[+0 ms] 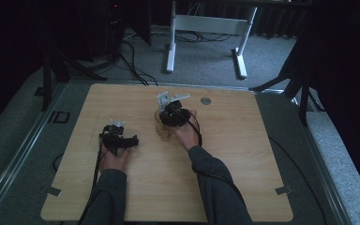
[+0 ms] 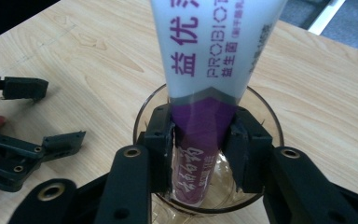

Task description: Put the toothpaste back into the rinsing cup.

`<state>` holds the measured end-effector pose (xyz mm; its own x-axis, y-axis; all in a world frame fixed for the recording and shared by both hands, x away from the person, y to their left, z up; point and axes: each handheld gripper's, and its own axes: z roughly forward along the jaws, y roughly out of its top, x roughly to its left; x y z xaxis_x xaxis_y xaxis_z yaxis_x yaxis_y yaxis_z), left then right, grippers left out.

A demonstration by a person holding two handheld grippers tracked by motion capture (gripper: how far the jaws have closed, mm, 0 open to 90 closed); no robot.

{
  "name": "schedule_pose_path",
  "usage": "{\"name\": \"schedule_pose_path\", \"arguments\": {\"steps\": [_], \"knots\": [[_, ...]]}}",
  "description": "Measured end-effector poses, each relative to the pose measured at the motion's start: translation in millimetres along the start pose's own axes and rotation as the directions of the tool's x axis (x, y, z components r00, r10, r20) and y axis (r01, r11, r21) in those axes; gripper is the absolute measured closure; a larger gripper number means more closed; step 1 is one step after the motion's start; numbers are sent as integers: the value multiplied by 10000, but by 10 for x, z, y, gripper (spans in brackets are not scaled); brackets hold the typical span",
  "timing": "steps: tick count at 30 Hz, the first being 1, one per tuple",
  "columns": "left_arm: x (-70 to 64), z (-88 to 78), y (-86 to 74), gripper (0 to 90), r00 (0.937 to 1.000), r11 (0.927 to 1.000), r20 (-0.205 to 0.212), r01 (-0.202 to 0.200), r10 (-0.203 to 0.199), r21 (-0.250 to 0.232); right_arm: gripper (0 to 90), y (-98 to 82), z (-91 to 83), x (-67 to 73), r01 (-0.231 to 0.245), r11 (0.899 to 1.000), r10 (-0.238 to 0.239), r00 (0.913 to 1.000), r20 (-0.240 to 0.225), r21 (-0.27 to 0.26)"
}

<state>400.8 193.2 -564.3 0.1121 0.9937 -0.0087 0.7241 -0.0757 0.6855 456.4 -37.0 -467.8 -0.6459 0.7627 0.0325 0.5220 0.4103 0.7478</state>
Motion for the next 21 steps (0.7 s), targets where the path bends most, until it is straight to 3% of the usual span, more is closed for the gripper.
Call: {"name": "schedule_pose_path", "arguments": {"steps": [16,21], "knots": [[0,2,3,21,10000,10000,1,-22,22,6,566,-91,-25,-56,-213,9998,213,9998,-51,-61],[0,2,3,21,10000,10000,4,-23,23,5,535,-87,-111,-68,-338,9981,334,9994,-84,-507]]}}
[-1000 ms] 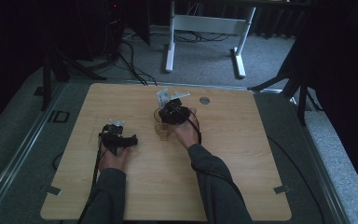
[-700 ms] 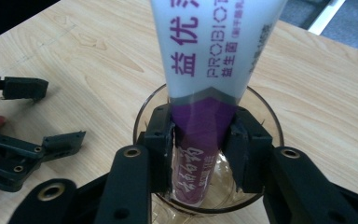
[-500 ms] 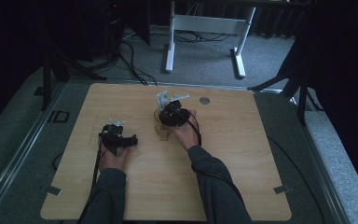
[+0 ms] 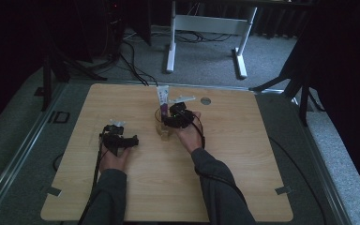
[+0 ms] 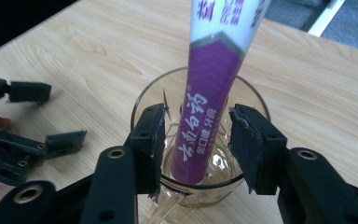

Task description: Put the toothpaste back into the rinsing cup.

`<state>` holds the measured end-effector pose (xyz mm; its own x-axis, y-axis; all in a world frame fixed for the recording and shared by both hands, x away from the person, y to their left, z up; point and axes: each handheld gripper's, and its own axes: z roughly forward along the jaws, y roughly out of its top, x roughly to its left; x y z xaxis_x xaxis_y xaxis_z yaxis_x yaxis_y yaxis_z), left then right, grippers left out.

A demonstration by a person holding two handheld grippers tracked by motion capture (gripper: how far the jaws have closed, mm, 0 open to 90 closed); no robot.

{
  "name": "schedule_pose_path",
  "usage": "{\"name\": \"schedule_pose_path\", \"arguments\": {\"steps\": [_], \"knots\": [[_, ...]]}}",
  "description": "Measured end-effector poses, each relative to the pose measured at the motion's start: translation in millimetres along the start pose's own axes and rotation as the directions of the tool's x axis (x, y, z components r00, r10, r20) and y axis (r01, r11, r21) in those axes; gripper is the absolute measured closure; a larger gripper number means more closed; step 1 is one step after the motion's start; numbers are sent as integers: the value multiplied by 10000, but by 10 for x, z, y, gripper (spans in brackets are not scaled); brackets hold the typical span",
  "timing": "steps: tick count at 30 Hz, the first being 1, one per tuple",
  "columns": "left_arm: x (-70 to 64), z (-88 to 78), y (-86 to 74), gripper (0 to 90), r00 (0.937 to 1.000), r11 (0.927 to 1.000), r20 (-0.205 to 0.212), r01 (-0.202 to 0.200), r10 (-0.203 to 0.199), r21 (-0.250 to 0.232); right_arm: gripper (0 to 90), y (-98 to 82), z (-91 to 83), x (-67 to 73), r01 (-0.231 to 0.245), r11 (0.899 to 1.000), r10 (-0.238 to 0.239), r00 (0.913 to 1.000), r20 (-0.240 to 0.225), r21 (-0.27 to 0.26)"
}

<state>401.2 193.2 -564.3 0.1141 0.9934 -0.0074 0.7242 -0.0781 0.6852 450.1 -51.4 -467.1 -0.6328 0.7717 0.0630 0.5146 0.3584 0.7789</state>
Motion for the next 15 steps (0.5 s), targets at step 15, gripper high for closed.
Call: {"name": "schedule_pose_path", "arguments": {"steps": [15], "knots": [[1,1,1,21,10000,10000,3,-7,7,-1,478,-348,-266,-190,162,9998,-163,9999,34,150]]}}
